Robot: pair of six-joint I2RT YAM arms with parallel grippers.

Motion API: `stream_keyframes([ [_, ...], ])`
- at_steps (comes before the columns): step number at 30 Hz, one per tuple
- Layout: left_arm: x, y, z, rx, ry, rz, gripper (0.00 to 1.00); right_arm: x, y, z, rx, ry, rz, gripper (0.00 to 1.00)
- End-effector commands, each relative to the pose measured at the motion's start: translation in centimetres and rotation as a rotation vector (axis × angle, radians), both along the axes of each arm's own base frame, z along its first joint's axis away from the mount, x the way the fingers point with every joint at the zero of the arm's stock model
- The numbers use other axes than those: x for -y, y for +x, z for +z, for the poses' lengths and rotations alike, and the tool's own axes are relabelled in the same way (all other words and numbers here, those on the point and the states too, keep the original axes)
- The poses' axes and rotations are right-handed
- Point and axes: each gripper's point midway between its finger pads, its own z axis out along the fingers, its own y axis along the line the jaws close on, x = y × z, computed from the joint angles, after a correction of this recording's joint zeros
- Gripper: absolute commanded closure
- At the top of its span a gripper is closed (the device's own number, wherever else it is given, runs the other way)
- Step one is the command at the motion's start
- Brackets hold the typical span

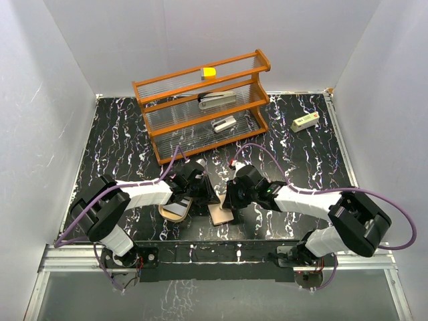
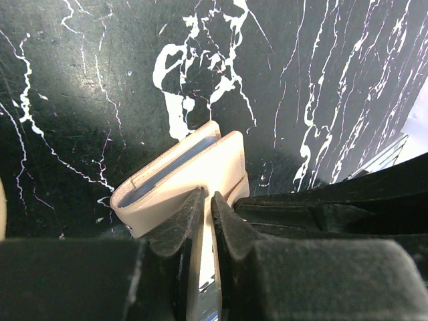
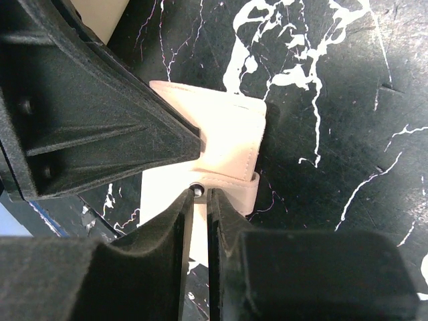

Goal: Put the credit cards into the card holder
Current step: Close the card holder at the center of the board.

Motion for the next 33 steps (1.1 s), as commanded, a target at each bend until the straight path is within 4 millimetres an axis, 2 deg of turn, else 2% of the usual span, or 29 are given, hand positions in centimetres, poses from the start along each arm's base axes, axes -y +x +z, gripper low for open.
stream_keyframes([
  [1,-3.4,-1.9,-3.6,-0.075,0.179,0.015,0.91,-0.7,0.9,0.9,0.032,0.002,0.009,0.87],
  [7,-3.7,-1.9,-3.5,-0.069,0.189,0.022,0.91,-0.3,1.0,0.3,0.012,-0.043,-0.007,0.87],
  [17,-3.7,-2.1,-3.6,-0.073,0.184,0.023,0.91,-0.8,1.6,2.3,0.031,-0.017,-0.024,0.83],
  [24,-3.6,-2.0,-3.6,-0.072,0.180,0.023,0.91,-1.2,1.9,2.5,0.028,-0.018,-0.028,0.80],
  [33,-3.4,-1.9,-3.6,-0.073,0.173,0.021,0.91,-1.0,2.1,2.2,0.022,-0.044,-0.033,0.83],
])
